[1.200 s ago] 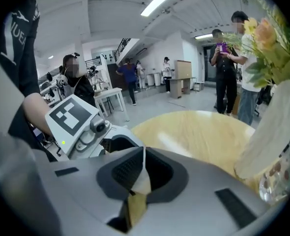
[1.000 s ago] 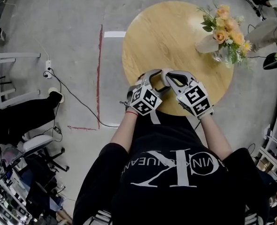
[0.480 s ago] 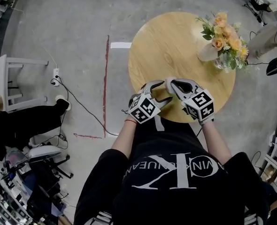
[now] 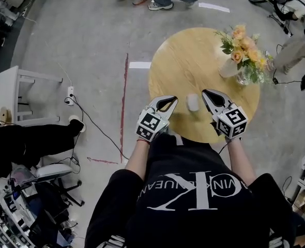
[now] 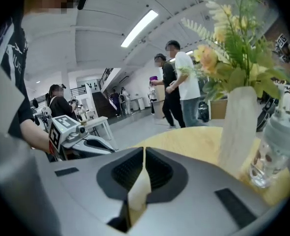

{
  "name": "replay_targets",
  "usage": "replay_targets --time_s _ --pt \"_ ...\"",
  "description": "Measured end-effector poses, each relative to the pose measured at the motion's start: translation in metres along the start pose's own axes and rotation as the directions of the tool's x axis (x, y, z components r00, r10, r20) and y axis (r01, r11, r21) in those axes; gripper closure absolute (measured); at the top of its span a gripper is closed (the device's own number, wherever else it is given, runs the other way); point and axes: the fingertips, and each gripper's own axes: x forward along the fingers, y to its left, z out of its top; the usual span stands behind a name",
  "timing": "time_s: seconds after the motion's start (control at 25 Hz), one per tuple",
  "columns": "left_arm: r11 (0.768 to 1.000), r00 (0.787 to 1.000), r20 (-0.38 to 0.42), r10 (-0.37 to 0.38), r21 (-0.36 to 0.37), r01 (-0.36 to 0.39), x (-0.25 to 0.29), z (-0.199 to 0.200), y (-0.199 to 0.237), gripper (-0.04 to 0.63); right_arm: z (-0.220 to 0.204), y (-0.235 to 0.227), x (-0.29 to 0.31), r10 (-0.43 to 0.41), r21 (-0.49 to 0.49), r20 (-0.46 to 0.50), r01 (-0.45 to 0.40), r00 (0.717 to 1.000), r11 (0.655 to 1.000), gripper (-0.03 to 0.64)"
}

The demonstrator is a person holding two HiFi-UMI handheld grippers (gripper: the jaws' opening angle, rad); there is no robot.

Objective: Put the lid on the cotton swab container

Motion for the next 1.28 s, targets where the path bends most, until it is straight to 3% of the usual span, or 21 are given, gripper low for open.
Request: replay_targets --time_s 0.16,0.44,0.68,1.12,1.28 --pt "0.992 0.989 0.074 0.124 -0.023 -0.123 -0.017 0.036 0.03 0.583 0.022 -0.008 -0.012 -0.047 -0.009 0.073 0.048 0.996 0.999 0.592" --pt "0.97 0.947 0.212 0.242 -0.033 -0.241 -0.037 0.087 0.066 0.584 0.067 -0.013 -0.03 -0.102 -0.048 0.219 0.115 0.97 0.992 0.594" --pt "0.952 0.92 0.26 0.294 0.004 -0.306 -0.049 0.12 0.083 0.584 0.096 -0.019 -0.043 -0.122 -0.059 0.302 0.147 0.945 0.987 0.595" --pt "0.924 0.856 0.382 0.349 0.008 -0.381 -0.084 0.157 0.096 0.584 0.132 -0.019 -0.064 -0.151 -0.068 0.416 0.196 0.897 0.978 0.595" --pt "0.922 0.85 0.402 0.34 0.038 -0.386 -0.084 0.173 0.095 0.583 0.142 -0.026 -0.07 -0.149 -0.077 0.434 0.201 0.889 0.977 0.595"
